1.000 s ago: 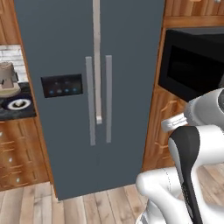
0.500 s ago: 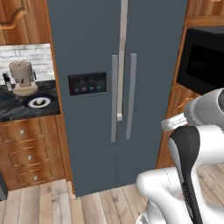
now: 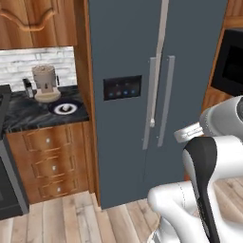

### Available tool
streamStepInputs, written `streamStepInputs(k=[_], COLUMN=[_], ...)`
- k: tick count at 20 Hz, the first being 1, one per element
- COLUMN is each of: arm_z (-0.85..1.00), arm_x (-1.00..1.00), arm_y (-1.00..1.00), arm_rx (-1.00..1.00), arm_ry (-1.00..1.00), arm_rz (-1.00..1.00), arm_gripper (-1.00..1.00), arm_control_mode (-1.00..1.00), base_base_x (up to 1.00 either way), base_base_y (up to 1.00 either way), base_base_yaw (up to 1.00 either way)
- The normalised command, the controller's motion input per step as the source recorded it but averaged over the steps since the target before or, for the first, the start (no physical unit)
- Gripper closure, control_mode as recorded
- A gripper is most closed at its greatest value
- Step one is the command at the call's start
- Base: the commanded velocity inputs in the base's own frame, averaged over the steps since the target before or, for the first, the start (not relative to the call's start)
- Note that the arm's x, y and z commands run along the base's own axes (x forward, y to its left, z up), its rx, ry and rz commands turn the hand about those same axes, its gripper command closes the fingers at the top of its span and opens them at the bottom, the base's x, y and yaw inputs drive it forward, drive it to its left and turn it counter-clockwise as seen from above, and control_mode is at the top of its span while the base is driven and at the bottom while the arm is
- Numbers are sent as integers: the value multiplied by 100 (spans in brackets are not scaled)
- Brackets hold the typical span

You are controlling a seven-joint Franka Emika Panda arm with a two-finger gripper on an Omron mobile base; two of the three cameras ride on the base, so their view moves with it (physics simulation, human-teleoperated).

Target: Pick the marshmallow from the counter and place it in the microwave. Then turn on the microwave.

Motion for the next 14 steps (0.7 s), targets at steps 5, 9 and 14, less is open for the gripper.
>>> streamStepInputs(k=[5,9,14], arm_z=[0,0,0], arm_x=[0,0,0], arm_y=[0,0,0], arm_rx=[0,0,0], arm_ry=[0,0,0], arm_rz=[0,0,0], arm_gripper=[-100,-100,-100], arm_control_mode=[100,100,100], base_base_x=[0,2,5], base_base_y=[71,72,72], base_base_yaw=[-8,-8,-8])
